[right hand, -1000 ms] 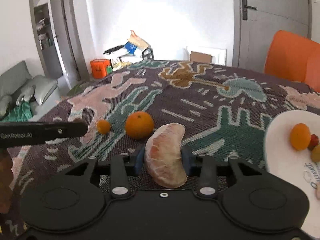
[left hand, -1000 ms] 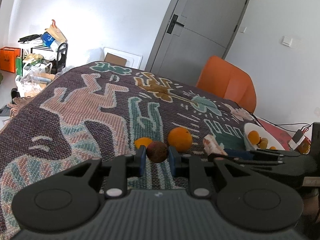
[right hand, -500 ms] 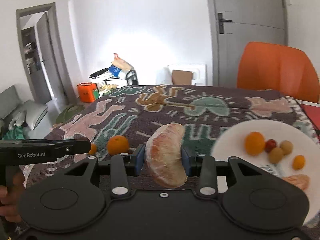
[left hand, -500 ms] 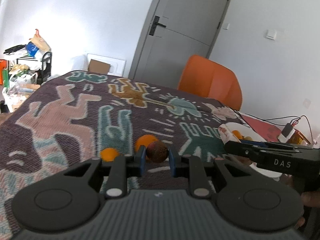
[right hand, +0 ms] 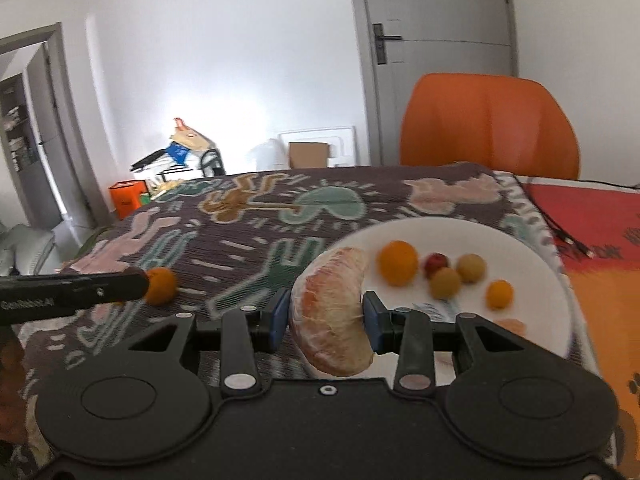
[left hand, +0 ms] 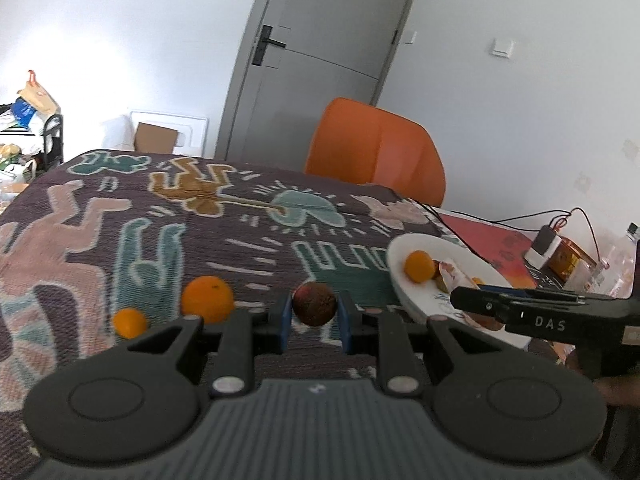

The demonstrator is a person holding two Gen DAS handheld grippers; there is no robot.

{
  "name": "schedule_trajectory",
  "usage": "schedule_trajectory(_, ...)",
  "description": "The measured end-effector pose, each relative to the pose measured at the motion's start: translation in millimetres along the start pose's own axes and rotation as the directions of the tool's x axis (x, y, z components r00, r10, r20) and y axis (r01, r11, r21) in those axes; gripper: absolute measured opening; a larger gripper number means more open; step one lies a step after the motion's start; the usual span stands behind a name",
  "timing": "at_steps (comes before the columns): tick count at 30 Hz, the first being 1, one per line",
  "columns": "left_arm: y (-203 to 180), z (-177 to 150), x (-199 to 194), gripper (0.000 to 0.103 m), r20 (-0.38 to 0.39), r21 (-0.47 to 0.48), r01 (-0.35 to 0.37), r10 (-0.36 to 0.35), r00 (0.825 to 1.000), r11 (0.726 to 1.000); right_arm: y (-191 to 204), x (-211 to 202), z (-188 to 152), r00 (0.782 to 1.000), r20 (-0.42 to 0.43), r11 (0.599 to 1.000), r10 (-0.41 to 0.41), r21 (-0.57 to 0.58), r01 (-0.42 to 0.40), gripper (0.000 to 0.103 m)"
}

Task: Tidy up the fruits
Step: 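Carry the plum and pomelo segment over the white plate and open both tools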

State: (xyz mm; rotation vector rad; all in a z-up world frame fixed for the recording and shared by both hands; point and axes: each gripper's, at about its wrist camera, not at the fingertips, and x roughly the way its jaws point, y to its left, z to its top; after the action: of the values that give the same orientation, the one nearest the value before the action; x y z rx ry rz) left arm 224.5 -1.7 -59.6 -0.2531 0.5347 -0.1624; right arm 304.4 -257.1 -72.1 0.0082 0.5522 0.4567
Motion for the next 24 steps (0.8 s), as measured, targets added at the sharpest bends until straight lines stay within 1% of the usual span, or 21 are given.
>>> schedule_trajectory(10, -26, 4, 13, 0.022, -0.010, 0.040, 0.041, -0.041, 0.999, 0.998, -27, -6, -9, 0.997, -0.006, 0.997, -0.071, 0.041, 0.071, 0.038)
schedule_trajectory(11, -29, 5, 15, 0.022, -0.012, 0.044, 0.047, -0.047, 0.999, 0.998, -28, -6, -10, 0.997, -0.008, 0.996, -0.077, 0.039, 0.077, 0.042)
schedule_trajectory(12, -31, 5, 16, 0.022, -0.013, 0.047, 0.052, -0.052, 0.999, 0.998, -29, -7, -10, 0.997, -0.005, 0.996, -0.082, 0.037, 0.082, 0.048)
schedule_trajectory(13, -34, 6, 17, 0.022, -0.014, 0.051, 0.057, -0.057, 0.998, 0.997, -28, -9, -10, 0.996, 0.002, 0.995, -0.091, 0.033, 0.091, 0.052)
schedule_trajectory(14, -37, 6, 19, 0.022, -0.016, 0.058, 0.064, -0.063, 0.998, 0.996, -28, -11, -11, 0.995, 0.010, 0.995, -0.098, 0.032, 0.098, 0.060)
schedule_trajectory(15, -41, 7, 21, 0.022, -0.018, 0.065, 0.069, -0.068, 0.998, 0.996, -29, -15, -12, 0.995, 0.021, 0.994, -0.101, 0.035, 0.100, 0.063)
schedule_trajectory(24, -73, 12, 42, 0.022, -0.043, 0.122, 0.132, -0.127, 0.991, 0.984, -35, -41, -22, 0.994, 0.050, 0.991, -0.096, 0.099, 0.090, 0.063)
